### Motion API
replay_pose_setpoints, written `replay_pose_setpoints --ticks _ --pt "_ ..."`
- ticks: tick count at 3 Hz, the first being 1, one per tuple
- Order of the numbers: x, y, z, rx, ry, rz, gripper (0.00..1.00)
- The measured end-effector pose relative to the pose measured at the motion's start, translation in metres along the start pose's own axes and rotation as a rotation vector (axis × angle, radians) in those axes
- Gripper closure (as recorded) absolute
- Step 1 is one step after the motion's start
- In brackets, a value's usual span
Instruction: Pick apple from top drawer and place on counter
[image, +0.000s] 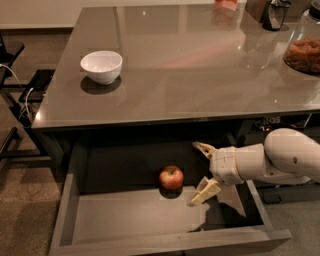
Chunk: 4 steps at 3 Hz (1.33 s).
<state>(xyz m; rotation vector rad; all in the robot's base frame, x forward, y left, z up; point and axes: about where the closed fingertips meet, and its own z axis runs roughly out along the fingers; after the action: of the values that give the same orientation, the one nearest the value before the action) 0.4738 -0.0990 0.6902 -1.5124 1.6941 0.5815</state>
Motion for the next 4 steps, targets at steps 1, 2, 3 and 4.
replay_pose_setpoints --ticks 1,2,3,4 --pt "0.005 0.001 0.022 -0.018 -0.027 0.045 0.0" --pt "0.01 0.0 0.043 -0.031 -0.032 0.08 0.0" --pt "0.016 0.003 0.066 -0.051 -0.027 0.113 0.0" --pt "0.024 0.006 0.085 -0.071 -0.012 0.135 0.0"
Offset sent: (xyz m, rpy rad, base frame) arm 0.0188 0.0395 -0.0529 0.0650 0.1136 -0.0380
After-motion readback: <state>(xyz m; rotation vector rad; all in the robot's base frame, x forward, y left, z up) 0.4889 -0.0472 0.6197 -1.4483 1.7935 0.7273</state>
